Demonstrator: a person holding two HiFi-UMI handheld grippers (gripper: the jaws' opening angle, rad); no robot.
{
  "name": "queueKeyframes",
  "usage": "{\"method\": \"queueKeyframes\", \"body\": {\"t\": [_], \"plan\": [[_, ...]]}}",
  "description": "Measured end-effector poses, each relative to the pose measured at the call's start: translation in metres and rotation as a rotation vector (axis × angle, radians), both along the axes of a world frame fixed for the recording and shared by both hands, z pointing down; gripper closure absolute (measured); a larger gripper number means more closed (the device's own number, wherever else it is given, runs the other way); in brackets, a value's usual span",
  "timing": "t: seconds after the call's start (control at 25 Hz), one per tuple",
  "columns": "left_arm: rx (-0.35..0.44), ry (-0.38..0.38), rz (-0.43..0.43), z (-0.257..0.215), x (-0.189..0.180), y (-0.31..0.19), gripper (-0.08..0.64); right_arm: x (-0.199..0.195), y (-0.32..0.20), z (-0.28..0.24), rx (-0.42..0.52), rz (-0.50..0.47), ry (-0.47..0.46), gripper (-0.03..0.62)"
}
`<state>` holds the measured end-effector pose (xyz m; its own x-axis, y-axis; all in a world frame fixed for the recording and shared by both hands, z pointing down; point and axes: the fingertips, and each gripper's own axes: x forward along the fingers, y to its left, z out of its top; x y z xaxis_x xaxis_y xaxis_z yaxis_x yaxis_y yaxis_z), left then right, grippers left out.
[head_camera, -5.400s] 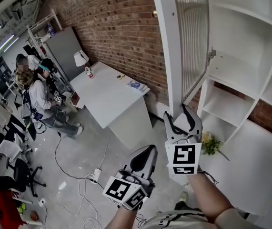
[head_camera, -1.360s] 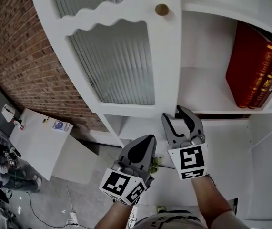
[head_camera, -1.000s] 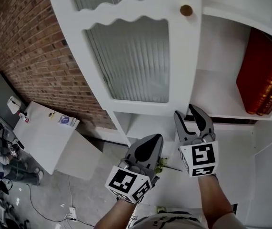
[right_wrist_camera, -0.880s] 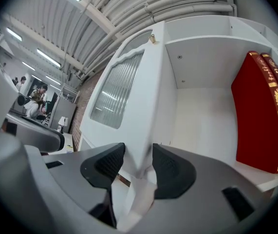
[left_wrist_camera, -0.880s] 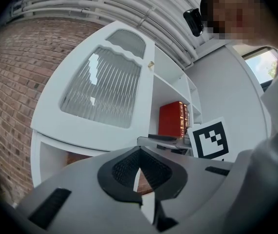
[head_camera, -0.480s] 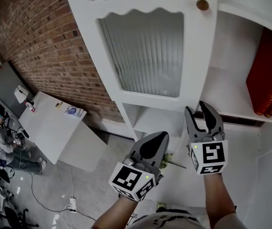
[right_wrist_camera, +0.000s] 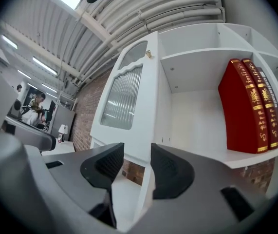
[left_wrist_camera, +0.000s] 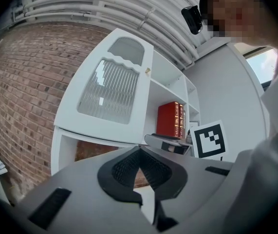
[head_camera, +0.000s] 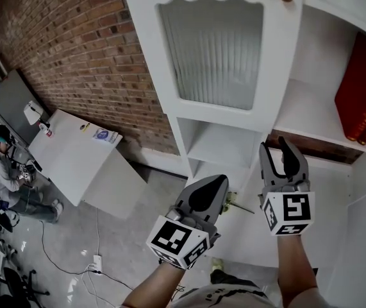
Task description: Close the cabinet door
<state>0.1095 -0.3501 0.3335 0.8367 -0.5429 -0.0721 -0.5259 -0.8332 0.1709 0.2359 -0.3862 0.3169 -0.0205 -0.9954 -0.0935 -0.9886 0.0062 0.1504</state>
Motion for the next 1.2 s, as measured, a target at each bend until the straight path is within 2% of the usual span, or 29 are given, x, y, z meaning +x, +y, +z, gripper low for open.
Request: {"method": "queueKeyframes", "body": {"t": [0.16, 0.32, 0.48, 0.76, 1.2], "plan": [[-0.002, 0.002, 0.004, -0.001, -0.011, 0.019, 0.549, -0.021, 0.023, 0.009, -0.025, -0.043, -0.051, 0.418], [-0.002, 0.002, 0.01, -0.002, -0.023, 0.04, 0.549, -0.043, 0.048, 0.013, -0.033, -0.082, -0.087, 0.461], [-0.005, 0.004, 0.005, 0.003, -0.041, 0.06, 0.549, -0.072, 0.073, 0.018, -0.029, -0.136, -0.091, 0.522], [-0.007, 0.002, -0.009, 0.008, -0.08, 0.091, 0.549, -0.118, 0.112, 0.019, -0.028, -0.169, -0.097, 0.573], [-0.001, 0.009, 0.005, -0.001, -0.113, 0.139, 0.549, -0.167, 0.166, 0.009, -0.019, -0.201, -0.096, 0.575]]}}
